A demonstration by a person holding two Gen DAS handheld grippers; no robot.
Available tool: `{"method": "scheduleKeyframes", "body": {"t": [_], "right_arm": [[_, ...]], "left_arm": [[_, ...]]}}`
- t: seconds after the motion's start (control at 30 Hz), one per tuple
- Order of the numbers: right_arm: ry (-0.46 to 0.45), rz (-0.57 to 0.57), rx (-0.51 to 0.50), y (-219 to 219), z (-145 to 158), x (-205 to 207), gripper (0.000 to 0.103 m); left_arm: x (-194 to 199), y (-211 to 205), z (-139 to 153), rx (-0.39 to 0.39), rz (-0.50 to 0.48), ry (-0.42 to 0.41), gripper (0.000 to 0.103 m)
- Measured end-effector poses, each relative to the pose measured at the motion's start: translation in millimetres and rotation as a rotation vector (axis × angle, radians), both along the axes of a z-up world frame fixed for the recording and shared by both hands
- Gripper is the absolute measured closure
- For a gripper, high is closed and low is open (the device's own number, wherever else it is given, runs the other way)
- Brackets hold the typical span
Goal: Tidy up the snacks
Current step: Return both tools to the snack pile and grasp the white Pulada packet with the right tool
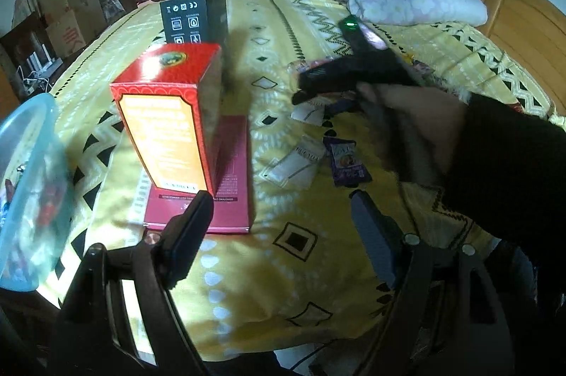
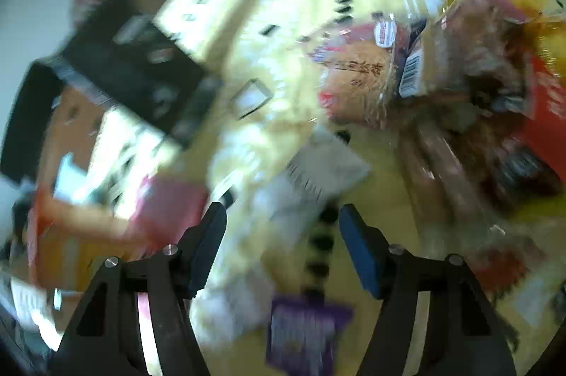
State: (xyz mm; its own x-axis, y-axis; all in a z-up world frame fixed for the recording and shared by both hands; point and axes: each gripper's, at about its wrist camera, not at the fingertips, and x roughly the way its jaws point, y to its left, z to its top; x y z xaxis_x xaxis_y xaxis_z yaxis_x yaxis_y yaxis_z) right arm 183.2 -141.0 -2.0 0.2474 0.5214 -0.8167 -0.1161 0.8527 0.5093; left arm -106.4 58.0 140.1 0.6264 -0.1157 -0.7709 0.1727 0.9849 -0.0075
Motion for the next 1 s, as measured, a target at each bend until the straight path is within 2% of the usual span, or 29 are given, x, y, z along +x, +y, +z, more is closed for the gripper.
{"method": "scheduleKeyframes", "body": {"t": [0.07,0.1,0.17,0.27,0.33,0.43,0.57,0.67,0.73,0.83,0.9,1.0], "right_arm": [[-0.015,0.000,-0.042,13,-6,12,0.041],[-0.035,0.017,-0.072,18,-7,17,0.049],[-0.079,0.082,-0.121,24,-7,21,0.057],[-0.143,0.175,-0.147,17,2,7,0.061],[-0.170,0.188,-0.108,-4,13,-14,0.061],[-0.248,0.183,-0.061,-42,48,-56,0.061],[-0.309,0.105,-0.088,-108,73,-112,0.061],[-0.300,0.019,-0.161,-160,65,-148,0.061],[-0.272,-0.025,-0.187,-193,56,-165,0.061],[-0.216,-0.086,-0.226,-229,35,-178,0.060],[-0.186,-0.104,-0.260,-242,22,-181,0.060],[-0.166,-0.098,-0.249,-252,12,-184,0.056]], "left_arm": [[2,1,-4,-0.004,-0.005,0.013,0.023],[3,1,-6,-0.007,-0.008,0.019,0.023],[4,-2,-11,-0.012,-0.022,0.026,0.023],[6,-3,-19,-0.026,-0.026,0.040,0.023],[8,-6,-24,-0.043,-0.025,0.055,0.023],[14,-13,-32,-0.057,-0.029,0.071,0.025],[38,-30,-46,-0.101,-0.043,0.100,0.029],[60,-49,-60,-0.120,-0.061,0.123,0.032],[75,-60,-70,-0.120,-0.064,0.143,0.038],[92,-67,-83,-0.127,-0.046,0.173,0.041],[99,-69,-91,-0.115,-0.020,0.193,0.041],[104,-74,-96,-0.102,-0.003,0.192,0.040]]}}
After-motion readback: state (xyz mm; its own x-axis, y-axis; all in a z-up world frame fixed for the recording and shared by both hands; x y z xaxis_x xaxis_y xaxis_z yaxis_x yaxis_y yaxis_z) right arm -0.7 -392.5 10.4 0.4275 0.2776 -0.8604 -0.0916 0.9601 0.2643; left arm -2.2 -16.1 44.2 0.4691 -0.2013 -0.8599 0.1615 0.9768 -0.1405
